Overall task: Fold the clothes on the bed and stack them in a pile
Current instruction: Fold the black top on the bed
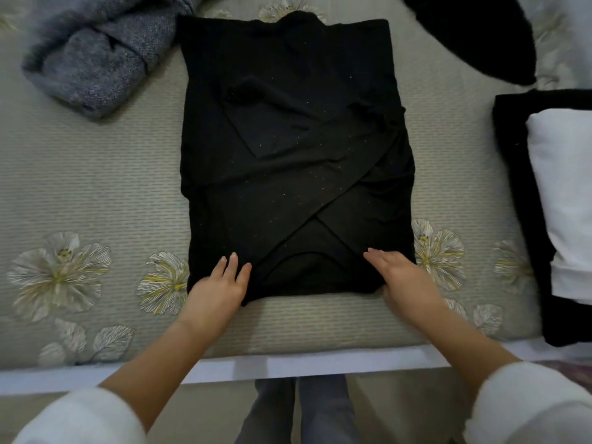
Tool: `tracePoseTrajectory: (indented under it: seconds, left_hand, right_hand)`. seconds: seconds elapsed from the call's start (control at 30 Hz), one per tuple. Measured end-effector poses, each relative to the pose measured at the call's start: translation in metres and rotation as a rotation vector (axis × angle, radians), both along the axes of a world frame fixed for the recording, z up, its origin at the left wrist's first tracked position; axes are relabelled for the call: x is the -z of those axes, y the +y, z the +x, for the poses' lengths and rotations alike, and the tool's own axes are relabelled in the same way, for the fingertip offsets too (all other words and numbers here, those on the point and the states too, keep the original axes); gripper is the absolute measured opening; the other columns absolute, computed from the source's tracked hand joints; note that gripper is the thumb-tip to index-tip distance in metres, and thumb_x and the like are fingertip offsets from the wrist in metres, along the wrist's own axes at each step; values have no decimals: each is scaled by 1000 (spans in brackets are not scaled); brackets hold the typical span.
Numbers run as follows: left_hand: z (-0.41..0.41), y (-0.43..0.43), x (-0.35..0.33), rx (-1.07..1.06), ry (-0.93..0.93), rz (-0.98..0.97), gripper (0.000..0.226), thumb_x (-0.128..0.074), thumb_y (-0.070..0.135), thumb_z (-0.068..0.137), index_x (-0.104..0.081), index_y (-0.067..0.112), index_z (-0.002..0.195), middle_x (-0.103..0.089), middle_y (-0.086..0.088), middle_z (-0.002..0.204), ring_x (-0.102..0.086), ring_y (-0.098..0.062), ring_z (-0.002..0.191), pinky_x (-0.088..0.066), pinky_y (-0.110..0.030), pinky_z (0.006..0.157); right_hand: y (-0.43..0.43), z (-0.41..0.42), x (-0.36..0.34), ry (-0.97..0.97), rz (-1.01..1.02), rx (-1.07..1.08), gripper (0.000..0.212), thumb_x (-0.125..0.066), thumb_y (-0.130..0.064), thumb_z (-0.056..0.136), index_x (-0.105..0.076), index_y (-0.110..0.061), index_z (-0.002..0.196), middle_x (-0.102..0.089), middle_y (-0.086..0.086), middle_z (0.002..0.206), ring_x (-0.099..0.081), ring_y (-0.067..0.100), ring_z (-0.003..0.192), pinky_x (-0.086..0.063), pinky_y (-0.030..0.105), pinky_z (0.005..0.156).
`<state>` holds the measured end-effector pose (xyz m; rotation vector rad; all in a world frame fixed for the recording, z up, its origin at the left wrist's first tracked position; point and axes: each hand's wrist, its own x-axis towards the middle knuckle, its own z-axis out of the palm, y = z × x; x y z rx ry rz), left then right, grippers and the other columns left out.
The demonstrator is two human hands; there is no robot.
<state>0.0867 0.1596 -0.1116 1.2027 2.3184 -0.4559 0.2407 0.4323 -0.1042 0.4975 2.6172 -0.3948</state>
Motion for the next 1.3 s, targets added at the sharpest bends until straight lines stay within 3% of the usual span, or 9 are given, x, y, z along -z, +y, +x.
tracePoseTrajectory:
  seconds: [0.13, 0.37, 0.53, 0.7, 0.83, 0.9, 1.03, 1.13, 1.3]
  left_hand:
    - [-20, 16, -13, -109, 13, 29, 41, -49, 9, 89, -55, 24, 126, -64, -5, 116, -62, -23, 103, -47, -32, 70]
    - [-3, -6, -29, -224, -520, -65, 38, -49, 7, 79, -66, 20, 111, -67, -4, 109, -62, -22, 103, -51, -30, 84]
    - [10, -21, -42, -238, -1013, -540, 46, -48, 12, 76, -60, 22, 119, -62, 1, 103, -60, -17, 96, -49, -23, 77]
    - [-38, -17, -49, -377, -888, -266, 34, -56, 13, 77, -61, 17, 110, -66, -3, 100, -63, -16, 93, -49, -21, 75]
    - [-105, -22, -64, -805, -850, 271, 23, -71, 15, 74, -63, 22, 94, -66, 4, 64, -62, -7, 61, -43, -17, 58]
    - [-128, -30, -65, -1067, -793, 584, 24, -74, 16, 75, -66, 23, 96, -72, 2, 72, -67, -11, 66, -47, -23, 63]
    - [-127, -36, -49, -1399, -917, 731, 44, -73, 32, 72, -62, 21, 113, -73, 1, 99, -67, -17, 94, -50, -31, 76]
    - [-113, -33, -31, -1449, -868, 668, 35, -72, 13, 79, -62, 18, 111, -72, -2, 102, -66, -19, 97, -49, -30, 76]
    - [-131, -27, -30, -1493, -912, 979, 36, -68, 7, 71, -67, 14, 107, -73, -5, 103, -69, -22, 98, -55, -33, 79]
  right_hand:
    - [6, -19, -13, -54, -60, 187, 61, -48, 1, 77, -55, -22, 133, -61, 13, 125, -57, 32, 114, -48, 37, 93]
    - [8, -4, -47, -430, -283, 195, 56, -52, -2, 77, -58, -22, 129, -63, 5, 121, -57, 23, 114, -43, 19, 82]
    - [6, 18, -59, -850, -541, 171, 17, -58, -2, 66, -56, -18, 64, -52, -5, 63, -51, 12, 63, -35, 22, 52]
    - [37, -9, -61, -386, -523, 357, 6, -67, -3, 74, -62, 0, 74, -52, 6, 65, -49, 15, 62, -36, 25, 56]
    - [63, -45, -63, 139, -665, 712, 14, -77, -10, 74, -71, -10, 86, -71, 4, 78, -67, 16, 74, -50, 18, 65]
    - [71, -60, -57, 304, -839, 860, 28, -80, -18, 71, -72, -14, 98, -75, 5, 90, -72, 17, 83, -56, 23, 72]
    - [71, -76, -36, 193, -984, 995, 49, -82, -15, 63, -67, -11, 110, -74, 8, 99, -72, 21, 90, -57, 29, 76]
    - [67, -82, -21, 155, -812, 1014, 27, -71, 1, 71, -71, -12, 94, -75, 11, 92, -73, 22, 80, -54, 28, 67]
    - [82, -103, -27, 402, -848, 1101, 30, -51, 0, 48, -69, -16, 66, -64, 2, 58, -63, 17, 53, -49, 23, 46]
